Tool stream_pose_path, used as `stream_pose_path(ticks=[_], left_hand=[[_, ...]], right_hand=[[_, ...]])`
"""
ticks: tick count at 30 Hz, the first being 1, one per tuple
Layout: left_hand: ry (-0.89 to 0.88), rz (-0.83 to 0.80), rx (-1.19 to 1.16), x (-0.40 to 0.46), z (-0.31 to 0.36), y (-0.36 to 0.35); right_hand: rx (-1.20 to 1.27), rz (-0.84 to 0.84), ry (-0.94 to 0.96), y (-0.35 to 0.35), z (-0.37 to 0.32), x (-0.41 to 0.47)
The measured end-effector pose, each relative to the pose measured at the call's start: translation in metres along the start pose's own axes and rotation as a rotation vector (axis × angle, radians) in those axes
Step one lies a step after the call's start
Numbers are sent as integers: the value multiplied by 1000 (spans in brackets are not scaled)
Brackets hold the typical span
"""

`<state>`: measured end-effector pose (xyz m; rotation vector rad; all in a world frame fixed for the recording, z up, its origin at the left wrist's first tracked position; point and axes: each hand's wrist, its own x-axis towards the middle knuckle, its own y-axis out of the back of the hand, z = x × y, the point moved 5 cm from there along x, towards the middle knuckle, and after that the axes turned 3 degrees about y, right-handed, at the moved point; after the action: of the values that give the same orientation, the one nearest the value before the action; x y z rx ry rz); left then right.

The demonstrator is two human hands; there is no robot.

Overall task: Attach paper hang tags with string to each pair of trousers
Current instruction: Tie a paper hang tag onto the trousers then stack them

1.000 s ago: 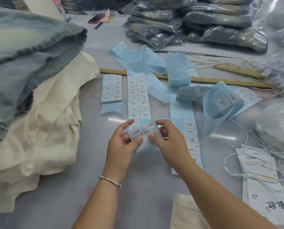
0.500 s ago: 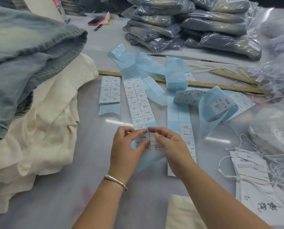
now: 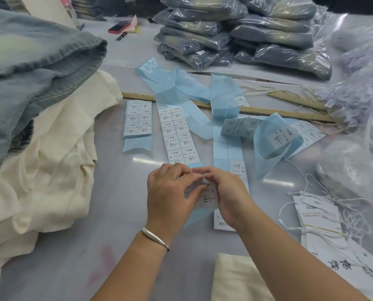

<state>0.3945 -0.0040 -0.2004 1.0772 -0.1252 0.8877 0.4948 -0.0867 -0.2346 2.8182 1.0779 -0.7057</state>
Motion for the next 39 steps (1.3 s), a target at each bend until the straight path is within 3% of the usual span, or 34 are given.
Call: stream_pose_path(ticks=[8, 12, 17, 24, 29, 34, 39], left_hand=[[-85, 90, 23, 1, 2, 1], [22, -23, -7, 4, 3, -4], [73, -129, -68, 6, 8, -9], [-68, 31, -49, 8, 11, 3], [-98, 45, -81, 8, 11, 6], [-188, 91, -95, 4, 15, 18], [-195, 89, -123, -12, 19, 35]], right_hand=[[49, -56, -48, -5, -5, 6], [113, -68, -77, -9, -3, 5], [70, -252, -106, -16, -7, 5], [10, -322, -147, -15, -13, 4], [23, -347, -176, -13, -16, 3], [85, -305, -193, -6, -18, 8], [85, -65, -141, 3, -12, 23]])
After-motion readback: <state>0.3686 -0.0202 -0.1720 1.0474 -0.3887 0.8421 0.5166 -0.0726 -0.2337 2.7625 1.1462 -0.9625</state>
